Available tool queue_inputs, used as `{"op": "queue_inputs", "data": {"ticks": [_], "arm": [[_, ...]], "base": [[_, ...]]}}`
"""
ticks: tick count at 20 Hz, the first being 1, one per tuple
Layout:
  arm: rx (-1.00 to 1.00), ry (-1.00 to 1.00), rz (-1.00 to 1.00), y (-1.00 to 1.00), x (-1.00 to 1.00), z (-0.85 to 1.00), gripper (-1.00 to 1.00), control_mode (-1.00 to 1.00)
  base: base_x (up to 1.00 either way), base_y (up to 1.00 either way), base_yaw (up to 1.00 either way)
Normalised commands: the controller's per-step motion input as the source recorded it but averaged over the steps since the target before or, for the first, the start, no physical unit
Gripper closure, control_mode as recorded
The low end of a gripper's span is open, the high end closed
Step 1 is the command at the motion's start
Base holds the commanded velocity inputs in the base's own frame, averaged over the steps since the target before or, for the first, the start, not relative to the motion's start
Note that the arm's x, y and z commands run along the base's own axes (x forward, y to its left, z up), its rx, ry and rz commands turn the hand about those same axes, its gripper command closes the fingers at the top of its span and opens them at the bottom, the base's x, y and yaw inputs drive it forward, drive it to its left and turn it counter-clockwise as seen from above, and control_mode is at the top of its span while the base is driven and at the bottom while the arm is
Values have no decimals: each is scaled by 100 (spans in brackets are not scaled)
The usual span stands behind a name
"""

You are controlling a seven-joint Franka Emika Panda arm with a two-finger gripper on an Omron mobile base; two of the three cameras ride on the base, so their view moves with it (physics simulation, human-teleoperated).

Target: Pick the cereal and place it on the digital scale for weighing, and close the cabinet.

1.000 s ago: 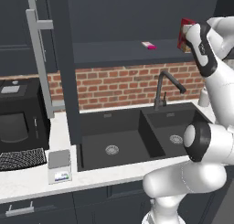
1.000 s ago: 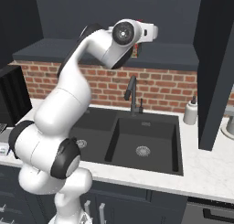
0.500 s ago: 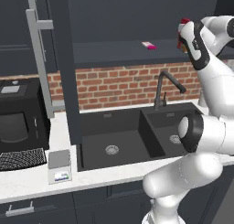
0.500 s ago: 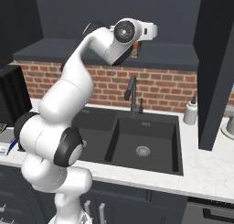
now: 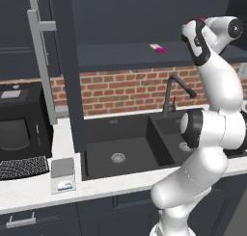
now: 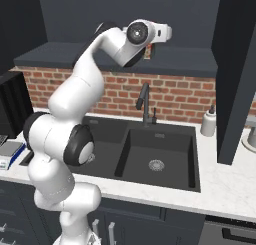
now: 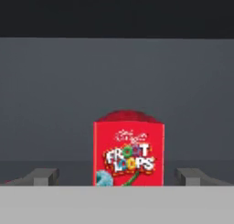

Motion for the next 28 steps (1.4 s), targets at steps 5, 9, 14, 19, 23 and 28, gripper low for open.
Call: {"op": "queue_inputs", "data": {"ticks": [5,9,14,19,23,28], "arm": [[0,0,0,0,41,-13,100,-100],[0,0,0,0,30,-9,100,-100],[0,0,0,0,10,0,100,-100],[0,0,0,0,0,0,100,-100],[7,-4,0,0,-21,0,100,-100],[16,-19,0,0,-48,1,100,-100]], "base": [[0,0,0],[0,0,0],[0,0,0],[0,0,0],[0,0,0],[0,0,0]]}}
